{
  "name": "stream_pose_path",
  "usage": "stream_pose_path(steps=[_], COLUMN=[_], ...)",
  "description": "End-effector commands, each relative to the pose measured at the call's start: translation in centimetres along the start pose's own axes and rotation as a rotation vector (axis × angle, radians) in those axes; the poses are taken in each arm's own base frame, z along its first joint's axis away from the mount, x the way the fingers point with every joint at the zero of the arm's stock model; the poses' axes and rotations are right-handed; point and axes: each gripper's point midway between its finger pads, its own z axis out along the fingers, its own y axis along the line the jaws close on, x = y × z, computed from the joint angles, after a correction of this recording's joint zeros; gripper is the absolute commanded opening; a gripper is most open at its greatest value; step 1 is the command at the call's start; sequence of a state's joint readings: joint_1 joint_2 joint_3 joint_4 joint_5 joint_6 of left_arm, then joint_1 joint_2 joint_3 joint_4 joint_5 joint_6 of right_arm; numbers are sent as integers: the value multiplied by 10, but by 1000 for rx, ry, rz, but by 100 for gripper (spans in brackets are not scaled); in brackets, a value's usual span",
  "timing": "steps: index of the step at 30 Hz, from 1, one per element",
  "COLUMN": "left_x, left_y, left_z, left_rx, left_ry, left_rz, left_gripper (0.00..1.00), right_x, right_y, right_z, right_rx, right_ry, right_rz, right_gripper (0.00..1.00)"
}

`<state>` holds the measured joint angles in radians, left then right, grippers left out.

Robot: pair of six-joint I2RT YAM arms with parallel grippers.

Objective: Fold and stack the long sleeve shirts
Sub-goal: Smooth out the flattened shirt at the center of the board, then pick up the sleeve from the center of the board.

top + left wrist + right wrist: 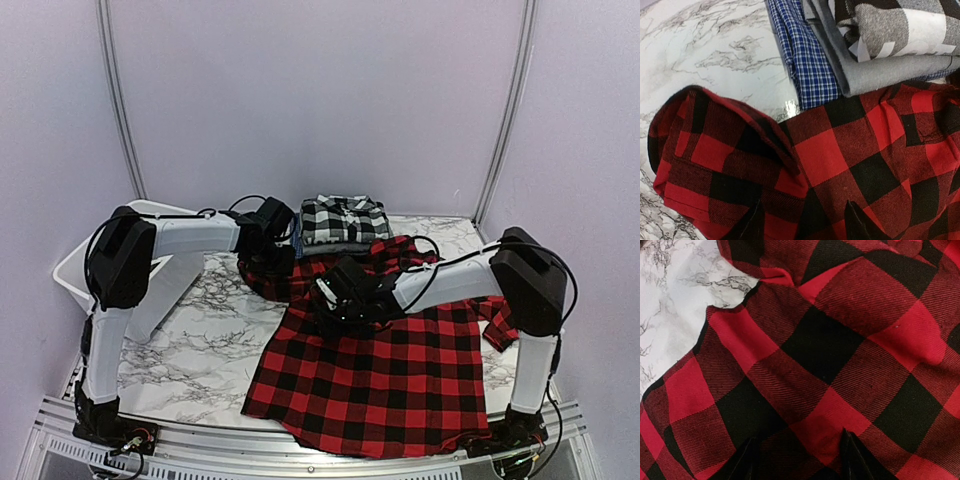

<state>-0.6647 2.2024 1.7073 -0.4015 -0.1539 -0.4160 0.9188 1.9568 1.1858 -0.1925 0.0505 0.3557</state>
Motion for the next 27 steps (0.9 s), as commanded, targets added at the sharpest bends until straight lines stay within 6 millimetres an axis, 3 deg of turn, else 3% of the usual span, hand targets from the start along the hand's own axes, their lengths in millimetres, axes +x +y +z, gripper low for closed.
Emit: stream_pose_path(steps=[1,8,13,16,18,20,27], left_x=[-8,-1,-2,-7,-19,-37,-107], left_y=[10,16,26,31,31,27,1], left_z=[3,19,21,18,7,-11,-114], left_rx=[-75,-115,-135,-143,-134,-118,25], left_ry=[-11,23,28,20,-8,-53,-256], left_rz=[23,31,21,21,24,33,38], left_gripper=[55,34,21,8,0,0,0], right_x=[18,28,25,15,3,-15,-76], right_y=[24,59,66,67,66,61,11], right_z=[4,4,2,0,-4,-13,-68], right_rx=[-39,-102,-111,-108,-105,-99,-54], right_ry=[19,41,35,15,-9,-49,-250], right_rz=[4,-22,-10,-5,3,21,126], right_gripper=[54,54,54,55,55,55,59])
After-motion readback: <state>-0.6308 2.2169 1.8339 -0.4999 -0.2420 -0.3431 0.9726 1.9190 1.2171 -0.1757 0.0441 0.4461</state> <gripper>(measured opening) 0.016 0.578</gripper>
